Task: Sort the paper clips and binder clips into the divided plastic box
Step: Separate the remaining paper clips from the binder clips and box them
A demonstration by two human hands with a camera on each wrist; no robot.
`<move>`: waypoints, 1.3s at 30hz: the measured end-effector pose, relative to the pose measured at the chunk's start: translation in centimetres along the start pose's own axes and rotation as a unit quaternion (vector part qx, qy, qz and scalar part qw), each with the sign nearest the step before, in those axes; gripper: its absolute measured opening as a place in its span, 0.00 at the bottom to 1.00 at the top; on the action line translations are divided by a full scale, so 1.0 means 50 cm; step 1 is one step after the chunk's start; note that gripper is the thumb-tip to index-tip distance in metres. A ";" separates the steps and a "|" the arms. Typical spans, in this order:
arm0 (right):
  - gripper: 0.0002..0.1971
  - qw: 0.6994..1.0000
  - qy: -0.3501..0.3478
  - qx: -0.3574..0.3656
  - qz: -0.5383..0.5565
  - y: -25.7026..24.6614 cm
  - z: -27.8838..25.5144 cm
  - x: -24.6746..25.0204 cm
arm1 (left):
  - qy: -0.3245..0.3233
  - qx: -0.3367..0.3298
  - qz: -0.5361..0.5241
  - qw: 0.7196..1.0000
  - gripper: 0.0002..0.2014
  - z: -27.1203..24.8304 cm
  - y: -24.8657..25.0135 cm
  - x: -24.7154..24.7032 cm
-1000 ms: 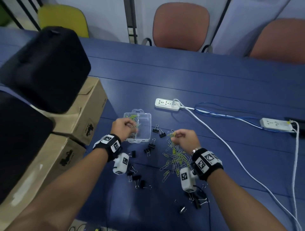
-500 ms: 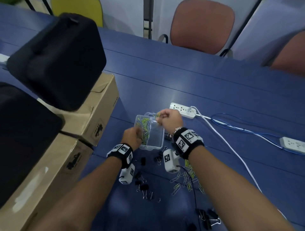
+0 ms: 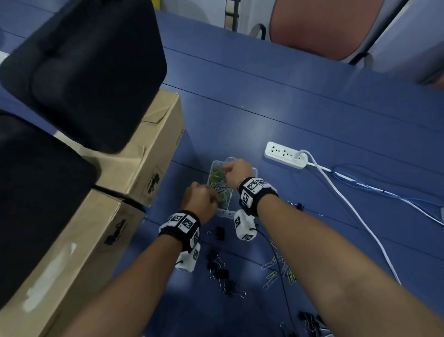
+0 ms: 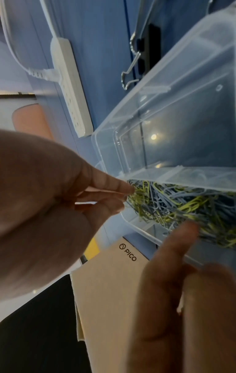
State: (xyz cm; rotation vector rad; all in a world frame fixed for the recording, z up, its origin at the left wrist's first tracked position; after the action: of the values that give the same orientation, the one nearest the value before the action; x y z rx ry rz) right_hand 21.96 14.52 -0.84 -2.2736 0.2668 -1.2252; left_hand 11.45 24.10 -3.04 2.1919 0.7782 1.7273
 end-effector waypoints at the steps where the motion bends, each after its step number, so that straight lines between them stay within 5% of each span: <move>1: 0.23 1.000 0.005 -0.010 0.014 0.007 -0.002 0.004 | -0.008 -0.009 0.030 0.999 0.11 0.000 0.004 -0.004; 5: 0.15 0.990 0.027 -0.028 0.137 0.034 -0.012 0.033 | 0.004 -0.038 0.104 0.994 0.13 0.007 0.015 0.003; 10: 0.13 0.958 0.049 -0.026 0.281 0.122 -0.076 0.103 | 0.092 -0.070 0.071 0.991 0.07 -0.006 0.055 0.034; 16: 0.17 0.959 0.098 -0.089 0.252 0.333 -0.223 0.143 | 0.140 -0.161 0.056 0.975 0.03 -0.064 0.179 0.003; 19: 0.15 0.969 0.117 -0.121 0.181 0.428 -0.298 0.139 | 0.062 -0.215 0.028 0.974 0.03 -0.103 0.247 -0.073; 22: 0.14 0.968 0.131 -0.183 0.110 0.522 -0.382 0.128 | -0.158 -0.179 0.030 0.970 0.04 -0.146 0.285 -0.191; 26: 0.08 0.963 0.041 -0.265 -0.037 0.610 -0.476 0.088 | -0.361 -0.146 0.210 0.897 0.09 -0.223 0.289 -0.304; 30: 0.13 0.954 -0.060 -0.253 -0.149 0.618 -0.510 0.037 | -0.366 -0.160 0.283 0.872 0.10 -0.264 0.292 -0.344; 35: 0.24 0.955 -0.097 -0.183 -0.214 0.595 -0.503 0.000 | -0.300 -0.202 0.279 0.890 0.13 -0.254 0.309 -0.360; 39: 0.17 0.978 -0.078 -0.127 -0.142 0.564 -0.482 -0.013 | -0.260 -0.220 0.240 0.909 0.09 -0.232 0.340 -0.362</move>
State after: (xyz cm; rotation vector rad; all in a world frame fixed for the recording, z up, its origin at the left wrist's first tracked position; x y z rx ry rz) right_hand 4.02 -17.52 -5.99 -2.6889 0.0405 -1.1960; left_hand 1.89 -1.39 -6.35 2.4375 -0.2773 1.2018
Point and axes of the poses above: each hand's wrist, its own z-axis towards the middle knuckle, its own x-axis out of the back of the hand, y = z × x, the point moved 8 cm from there along z, towards the middle knuckle, and after that the axes turned 3 degrees about -y, right-handed, at the moved point
